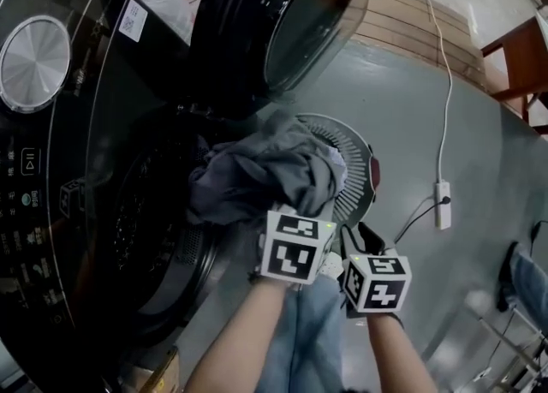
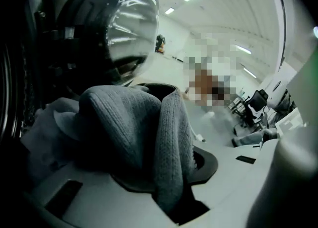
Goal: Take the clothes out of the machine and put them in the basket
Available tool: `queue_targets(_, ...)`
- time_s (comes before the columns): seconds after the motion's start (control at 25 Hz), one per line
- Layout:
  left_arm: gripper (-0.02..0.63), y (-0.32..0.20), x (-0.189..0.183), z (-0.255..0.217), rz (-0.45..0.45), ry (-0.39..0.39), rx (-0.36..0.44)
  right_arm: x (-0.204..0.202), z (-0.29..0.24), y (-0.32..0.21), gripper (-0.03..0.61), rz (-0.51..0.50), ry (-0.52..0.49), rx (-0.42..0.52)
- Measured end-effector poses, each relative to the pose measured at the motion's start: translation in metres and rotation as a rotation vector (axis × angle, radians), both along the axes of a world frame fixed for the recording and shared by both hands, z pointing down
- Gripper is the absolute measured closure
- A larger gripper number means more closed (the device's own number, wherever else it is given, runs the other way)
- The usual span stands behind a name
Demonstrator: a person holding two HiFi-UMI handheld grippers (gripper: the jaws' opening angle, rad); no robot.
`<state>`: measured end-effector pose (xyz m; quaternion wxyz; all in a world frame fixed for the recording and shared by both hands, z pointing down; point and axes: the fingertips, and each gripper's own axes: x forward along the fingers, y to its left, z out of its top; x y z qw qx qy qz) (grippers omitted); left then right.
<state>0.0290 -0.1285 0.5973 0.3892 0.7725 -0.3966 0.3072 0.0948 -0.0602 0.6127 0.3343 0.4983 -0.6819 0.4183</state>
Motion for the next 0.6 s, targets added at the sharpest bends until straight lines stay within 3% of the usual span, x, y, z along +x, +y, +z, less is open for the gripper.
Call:
queue_targets(0.16,0.484,0.001,0.008,0.005,-0.065,0.062,-0.056,0.021,0.003,0.004,0.448,0.033,0.014,-0.004)
queue_targets(0.2,0.463,0.001,0.004,0.009,-0.087,0.053,-0.073,0.025,0.003,0.005,0.448,0.043,0.014,-0.006)
queue_targets(0.24,0.384,0.000,-0.002,0.013,-0.107,0.026,-0.080,0.027,0.004,0.006,0.448,0.052,0.013,-0.007)
queue_targets(0.32,0.199,-0.005,-0.020,0.018,-0.138,-0.057,-0.055,0.029,0.005,0.009,0.449,0.061,0.010,-0.011)
queue_targets(0.36,0.154,-0.008,-0.031,0.018,-0.150,-0.104,-0.030,0.028,0.005,0.010,0.448,0.061,0.008,-0.012)
queue_targets(0.48,0.124,-0.012,-0.072,0.018,-0.165,-0.256,0.036,0.022,0.005,0.012,0.448,0.043,0.001,-0.014)
queue_targets(0.6,0.108,-0.006,-0.127,0.028,-0.150,-0.431,0.045,0.012,0.005,0.013,0.449,0.022,-0.010,-0.015)
